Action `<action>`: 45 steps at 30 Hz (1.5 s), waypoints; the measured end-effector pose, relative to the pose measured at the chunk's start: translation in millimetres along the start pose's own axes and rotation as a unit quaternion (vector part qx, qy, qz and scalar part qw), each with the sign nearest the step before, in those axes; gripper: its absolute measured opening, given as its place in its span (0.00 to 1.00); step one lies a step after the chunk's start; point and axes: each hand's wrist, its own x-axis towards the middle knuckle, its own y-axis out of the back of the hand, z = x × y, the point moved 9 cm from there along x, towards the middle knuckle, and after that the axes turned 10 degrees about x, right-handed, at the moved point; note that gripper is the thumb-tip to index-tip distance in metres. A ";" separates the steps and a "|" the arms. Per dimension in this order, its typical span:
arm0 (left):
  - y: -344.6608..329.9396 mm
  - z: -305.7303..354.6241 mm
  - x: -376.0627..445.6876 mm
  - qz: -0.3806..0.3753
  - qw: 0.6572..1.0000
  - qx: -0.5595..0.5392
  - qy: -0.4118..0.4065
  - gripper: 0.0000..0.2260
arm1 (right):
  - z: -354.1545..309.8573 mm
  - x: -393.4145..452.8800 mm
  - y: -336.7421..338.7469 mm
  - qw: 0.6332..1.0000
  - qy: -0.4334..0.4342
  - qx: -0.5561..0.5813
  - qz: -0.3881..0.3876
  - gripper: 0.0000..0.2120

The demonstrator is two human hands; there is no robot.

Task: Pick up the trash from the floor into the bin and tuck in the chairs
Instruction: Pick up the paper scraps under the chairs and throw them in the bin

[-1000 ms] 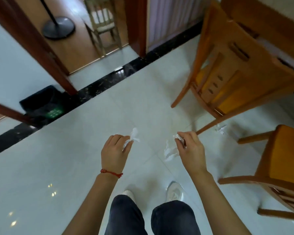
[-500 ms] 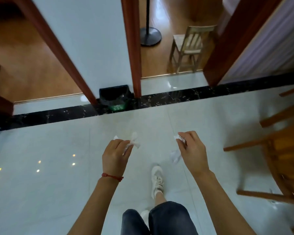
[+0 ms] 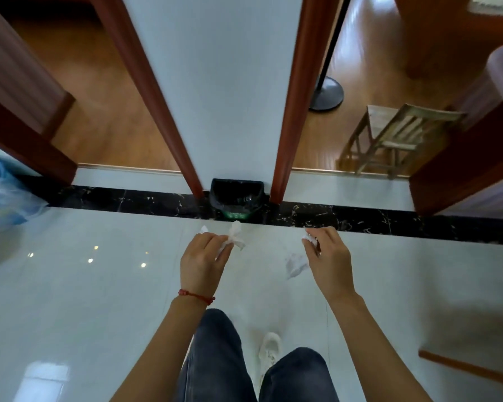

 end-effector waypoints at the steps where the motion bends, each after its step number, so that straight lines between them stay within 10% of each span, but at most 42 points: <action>1: -4.0 -9.4 8.8 -0.001 1.000 -0.001 0.002 0.12 | -0.6 12.8 -7.3 1.000 0.002 -0.001 -0.005 0.08; 22: -132.6 -192.9 208.8 -0.071 0.996 -0.050 -0.009 0.10 | 16.1 221.4 -170.2 0.997 -0.077 -0.031 -0.003 0.07; 45: -441.2 -300.3 160.4 -0.164 0.986 -0.036 0.013 0.10 | 257.5 254.3 -391.6 0.995 -0.094 0.014 -0.033 0.08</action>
